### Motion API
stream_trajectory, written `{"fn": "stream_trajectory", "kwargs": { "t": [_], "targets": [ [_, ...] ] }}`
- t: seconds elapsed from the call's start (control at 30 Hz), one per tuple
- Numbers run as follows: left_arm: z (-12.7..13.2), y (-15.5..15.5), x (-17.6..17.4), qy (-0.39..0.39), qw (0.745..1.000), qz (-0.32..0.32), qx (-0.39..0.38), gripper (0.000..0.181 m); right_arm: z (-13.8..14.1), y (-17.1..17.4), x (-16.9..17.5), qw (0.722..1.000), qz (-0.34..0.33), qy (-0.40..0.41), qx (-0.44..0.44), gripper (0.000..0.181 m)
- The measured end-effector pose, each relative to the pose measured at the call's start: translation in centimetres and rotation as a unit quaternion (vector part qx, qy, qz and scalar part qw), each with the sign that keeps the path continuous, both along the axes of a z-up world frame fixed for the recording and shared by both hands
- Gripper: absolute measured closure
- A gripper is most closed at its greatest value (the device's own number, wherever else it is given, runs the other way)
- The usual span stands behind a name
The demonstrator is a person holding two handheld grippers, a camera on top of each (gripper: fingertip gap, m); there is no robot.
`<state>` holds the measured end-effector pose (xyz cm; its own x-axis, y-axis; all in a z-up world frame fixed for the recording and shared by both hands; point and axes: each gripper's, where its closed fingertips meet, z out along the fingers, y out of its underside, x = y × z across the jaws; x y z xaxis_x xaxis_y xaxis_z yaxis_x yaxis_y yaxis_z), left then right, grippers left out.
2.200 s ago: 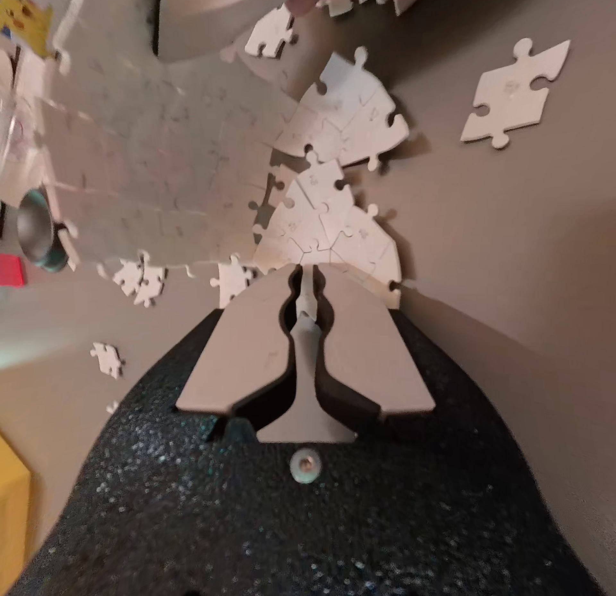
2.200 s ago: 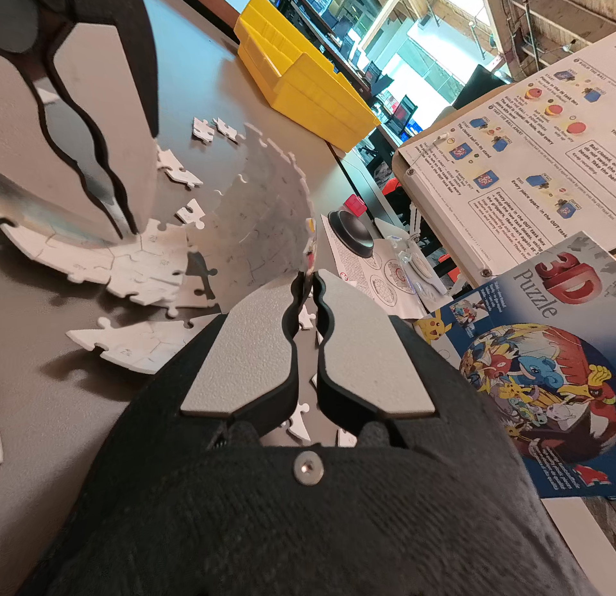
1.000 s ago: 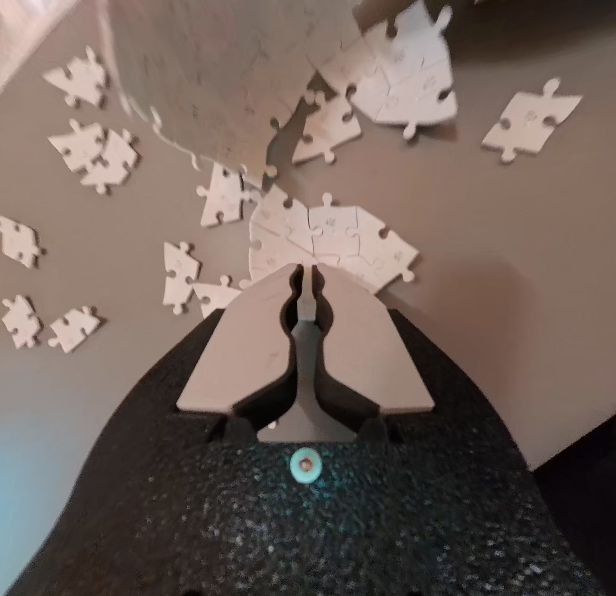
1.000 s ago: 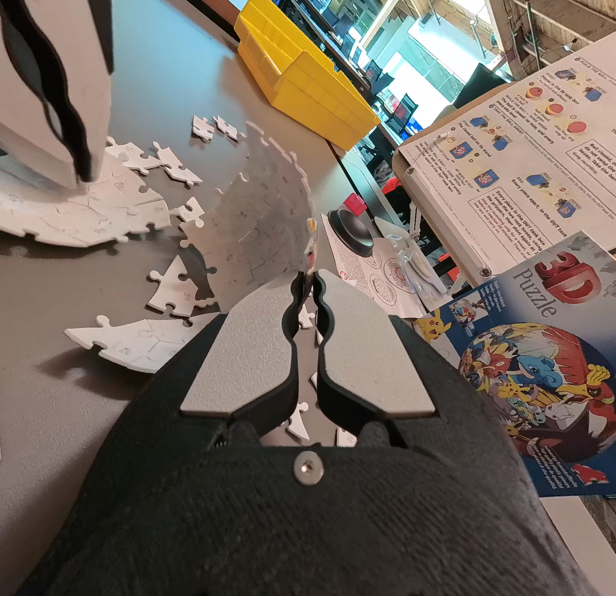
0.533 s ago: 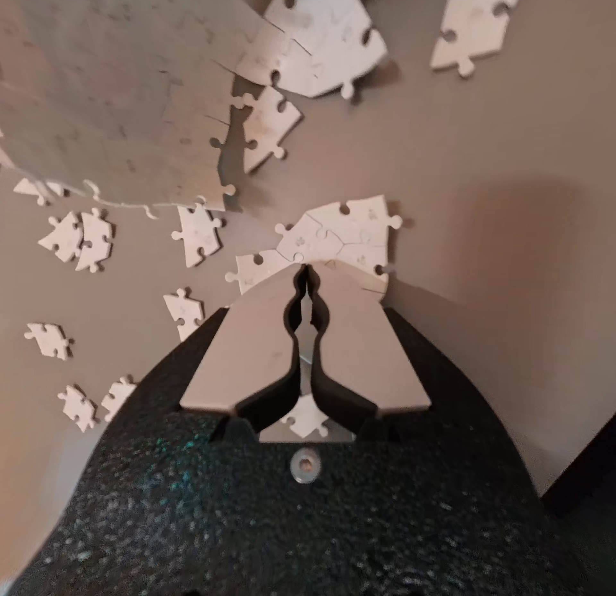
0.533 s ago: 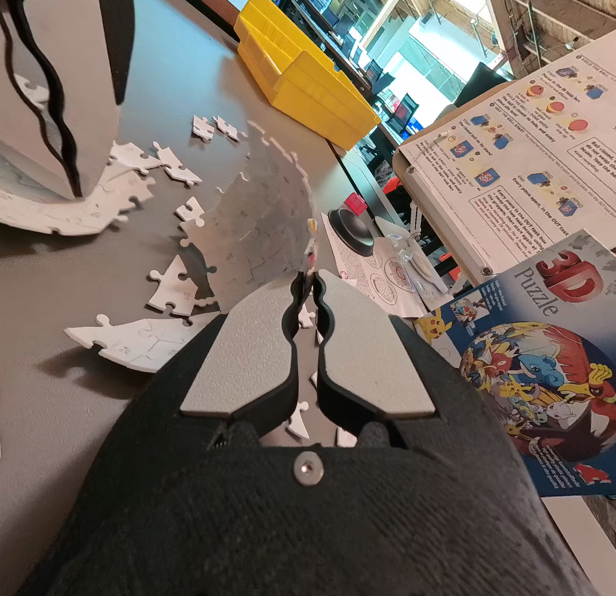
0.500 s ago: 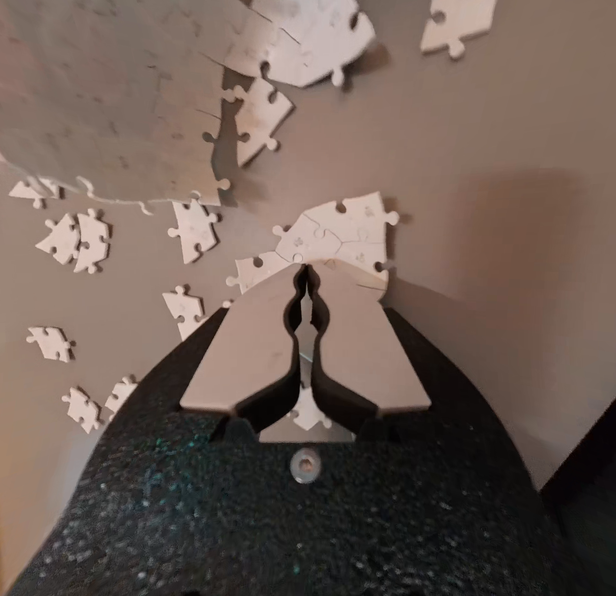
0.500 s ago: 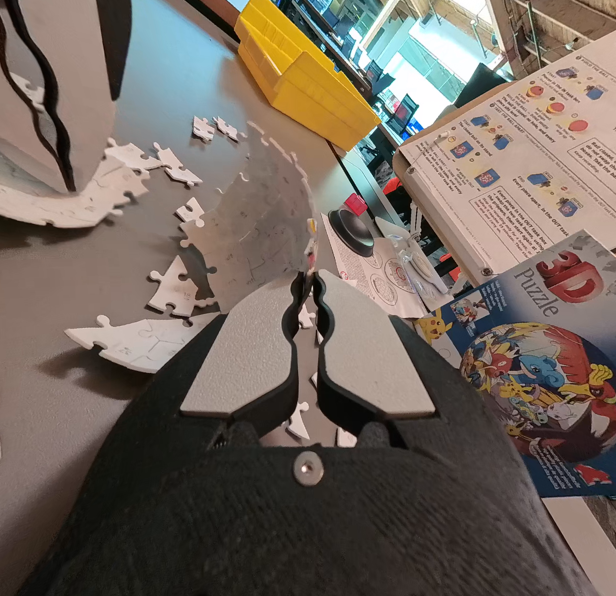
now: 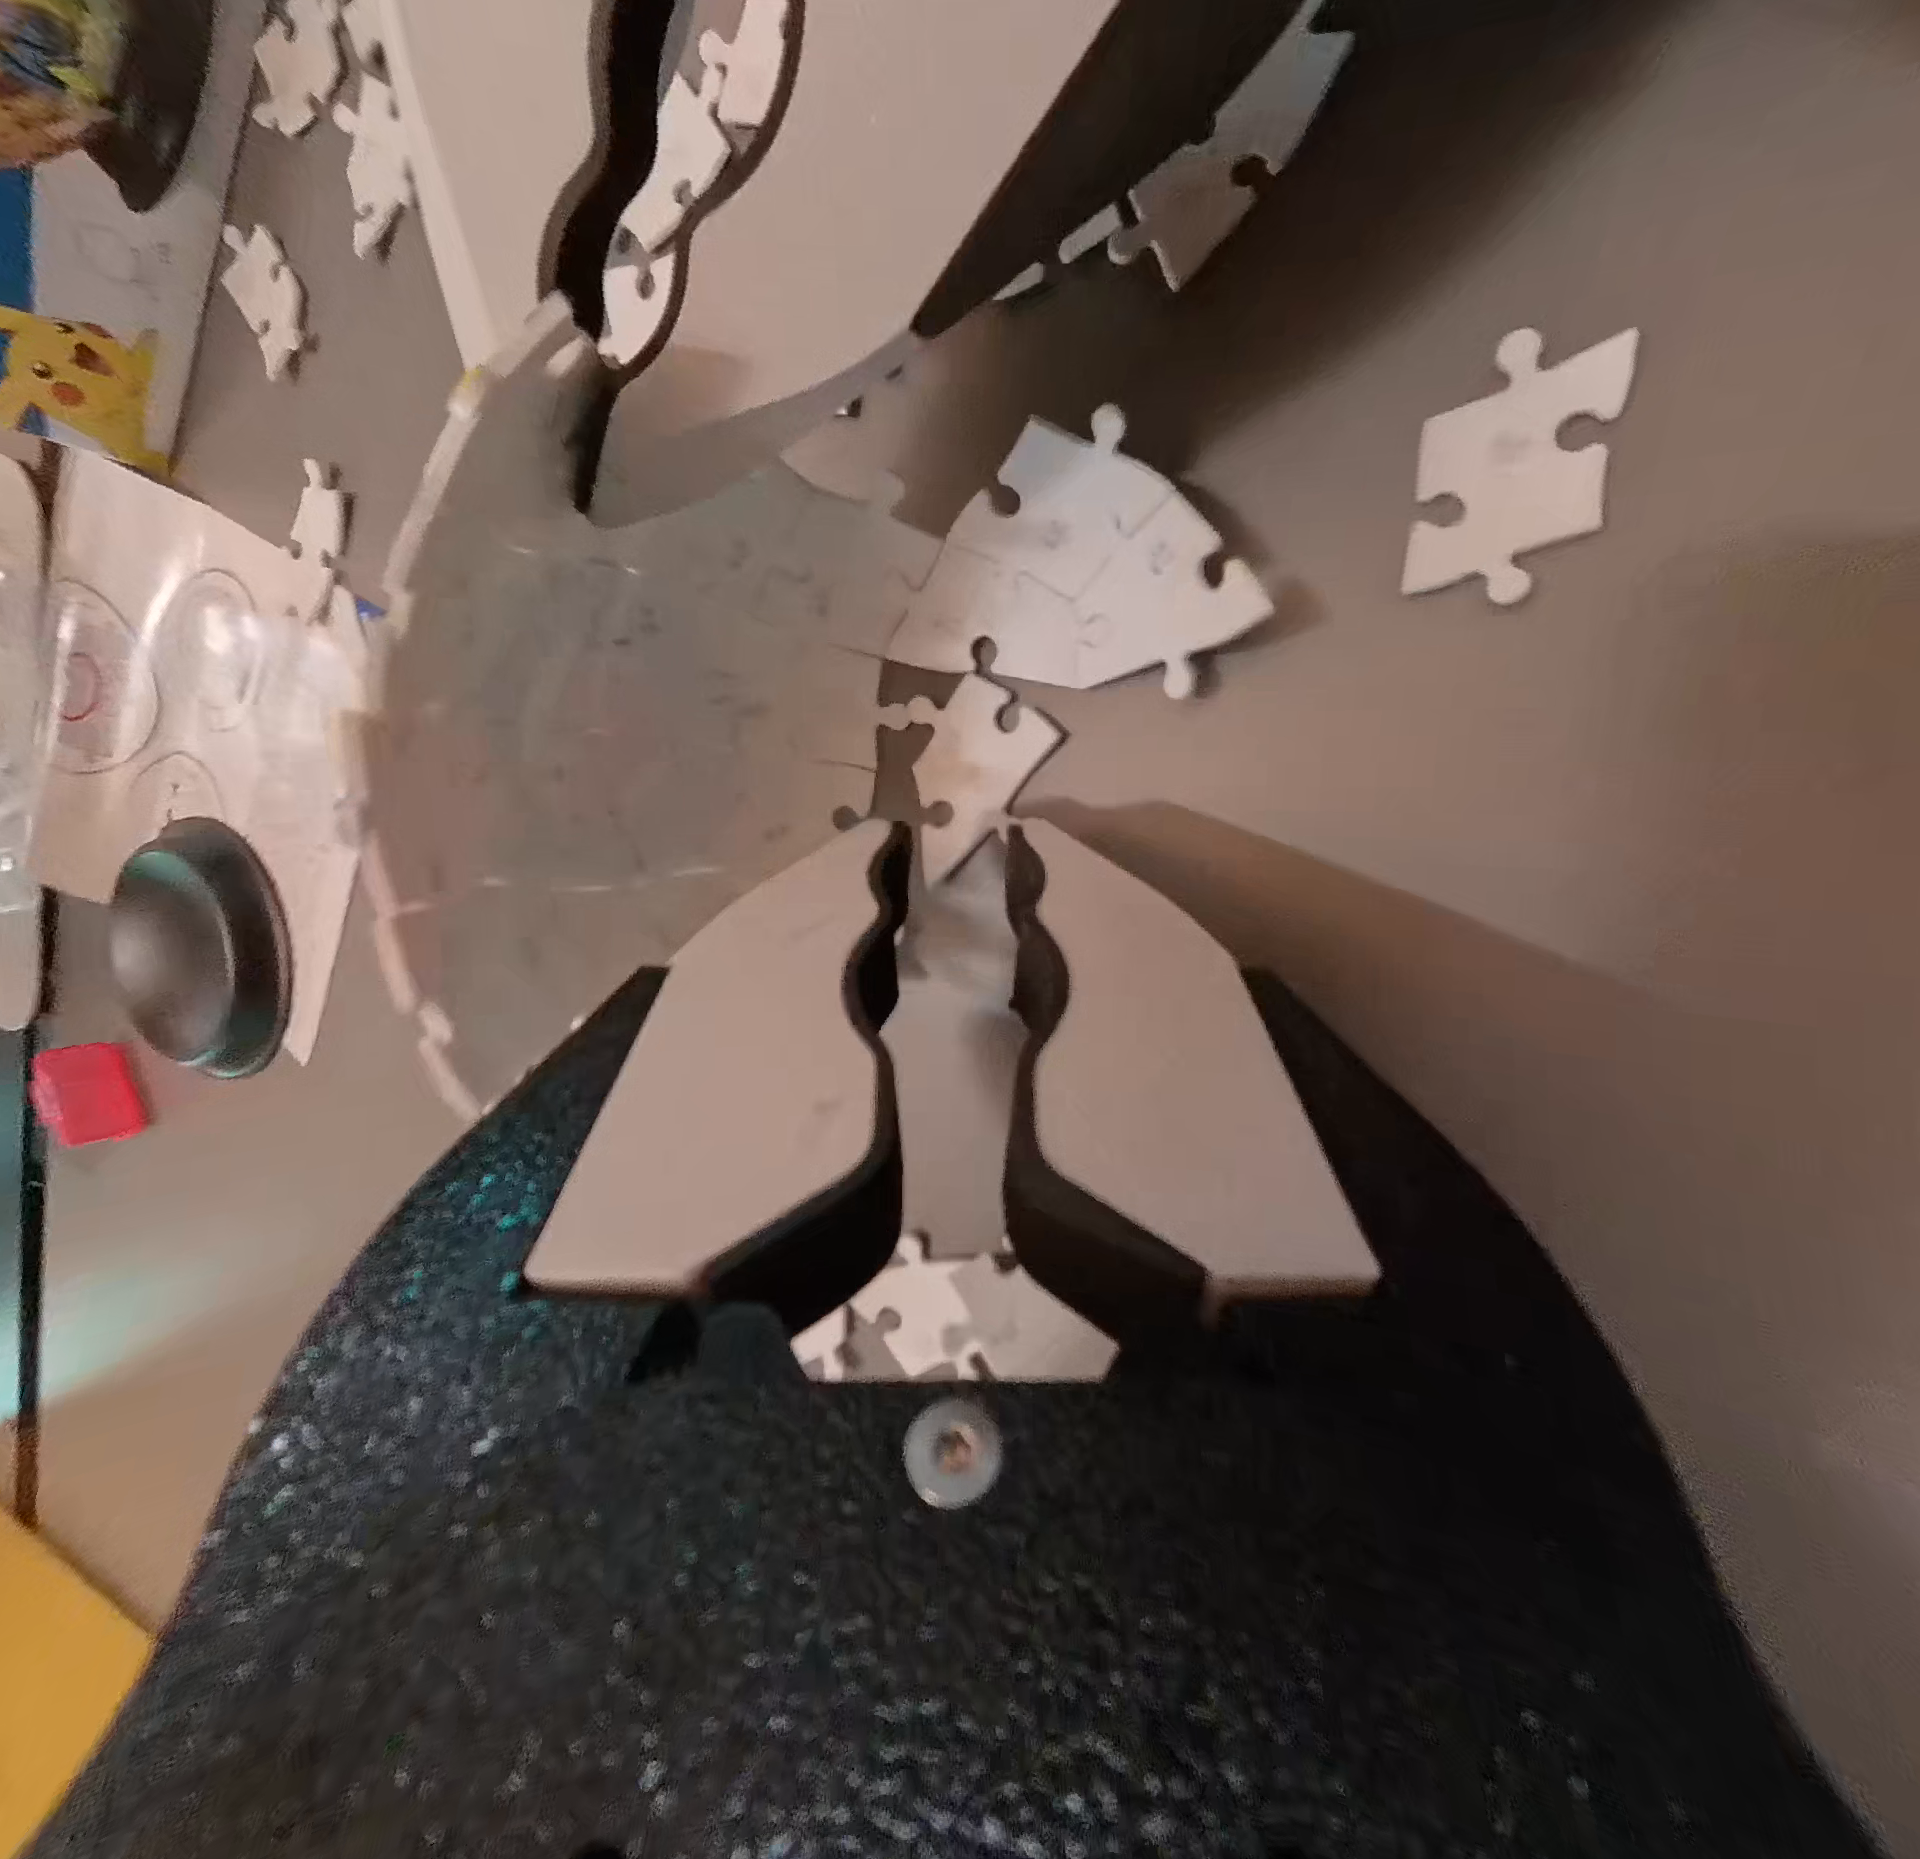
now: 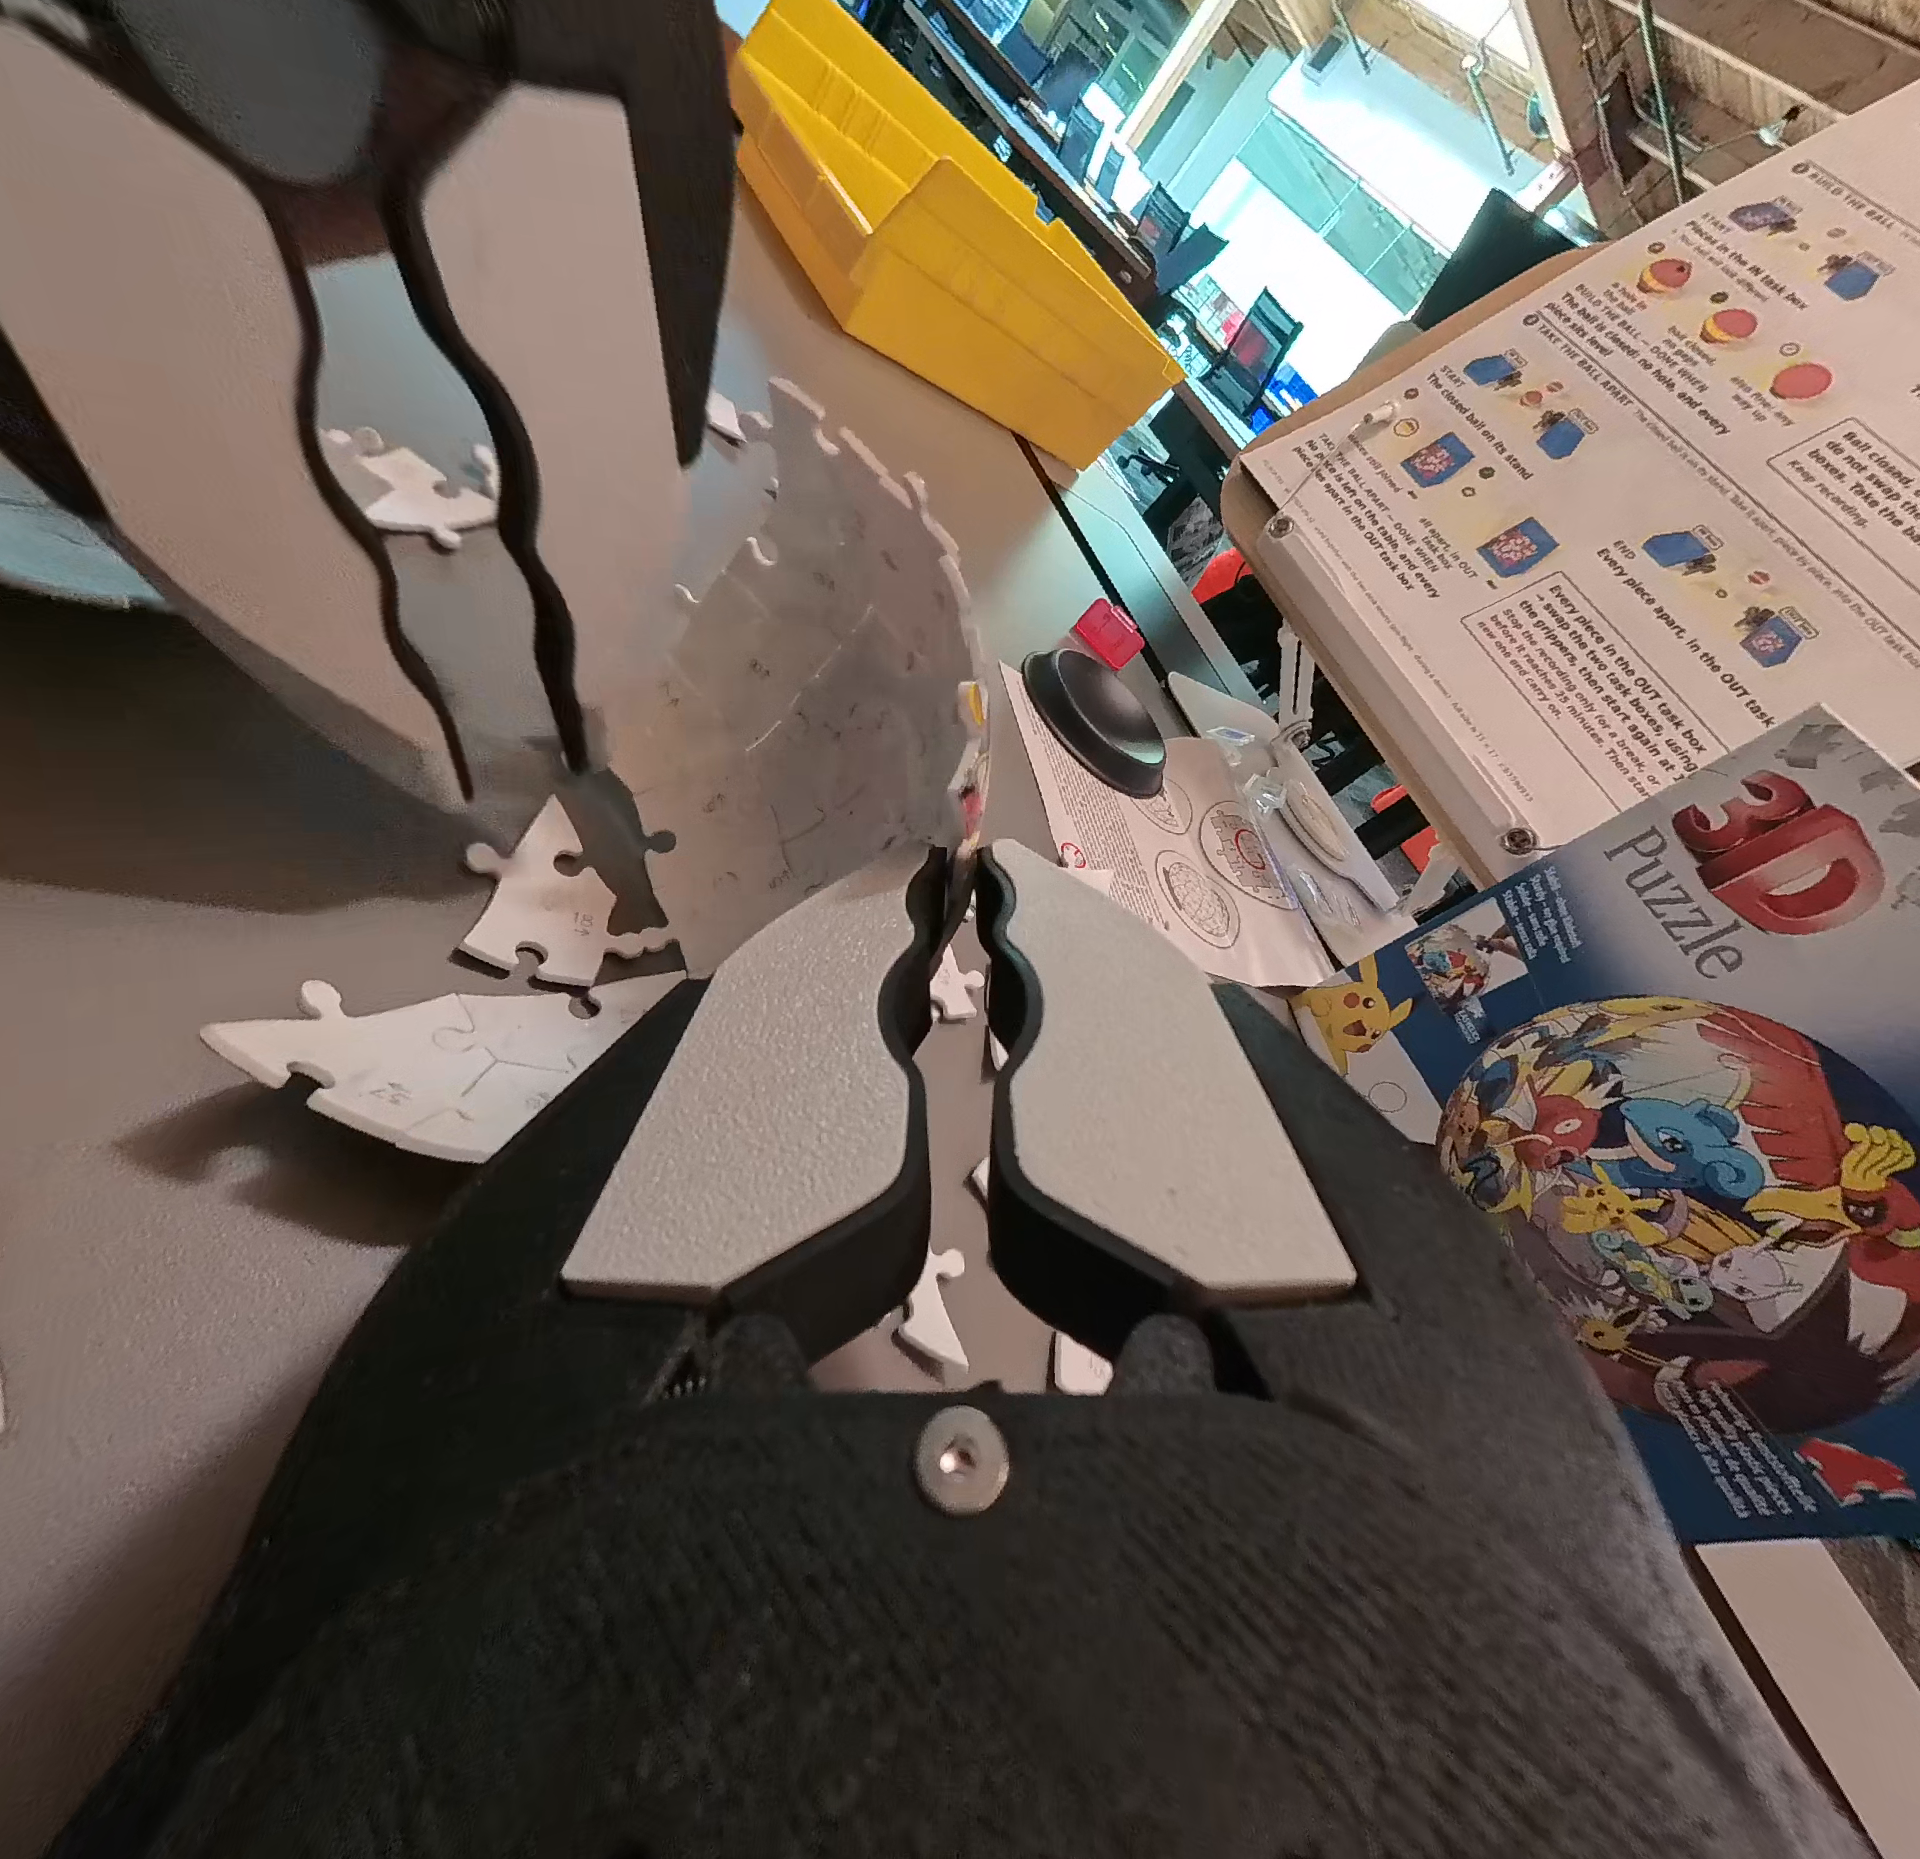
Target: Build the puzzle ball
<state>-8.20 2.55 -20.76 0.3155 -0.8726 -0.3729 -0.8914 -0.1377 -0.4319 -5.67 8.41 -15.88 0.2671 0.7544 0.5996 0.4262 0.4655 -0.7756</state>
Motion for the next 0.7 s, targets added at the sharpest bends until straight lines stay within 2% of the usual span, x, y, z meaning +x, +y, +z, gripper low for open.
{"fn": "stream_trajectory", "kwargs": {
  "t": [0.17, 0.33, 0.4, 0.6, 0.7],
  "targets": [
    [-1.6, 0.3, 0.4, -0.014, 0.998, 0.030, -0.048, 0.162, -0.1, 0.1, 0.1, 1.000, -0.003, -0.002, -0.001, 0.176],
    [-2.0, -1.2, 0.8, -0.048, 0.987, 0.093, -0.121, 0.175, -0.1, 0.1, 0.0, 1.000, -0.003, -0.003, 0.001, 0.176],
    [-2.0, -1.9, 1.4, -0.065, 0.984, 0.092, -0.137, 0.172, -0.1, 0.1, 0.0, 1.000, -0.003, -0.004, 0.001, 0.176],
    [-0.1, -1.1, 2.1, -0.116, 0.982, 0.105, -0.100, 0.168, -0.1, 0.0, 0.1, 1.000, -0.003, -0.003, 0.001, 0.176],
    [-0.7, -0.6, 0.9, -0.083, 0.984, 0.123, -0.096, 0.162, -0.1, 0.0, 0.0, 1.000, -0.003, -0.003, 0.001, 0.176]
  ]
}}
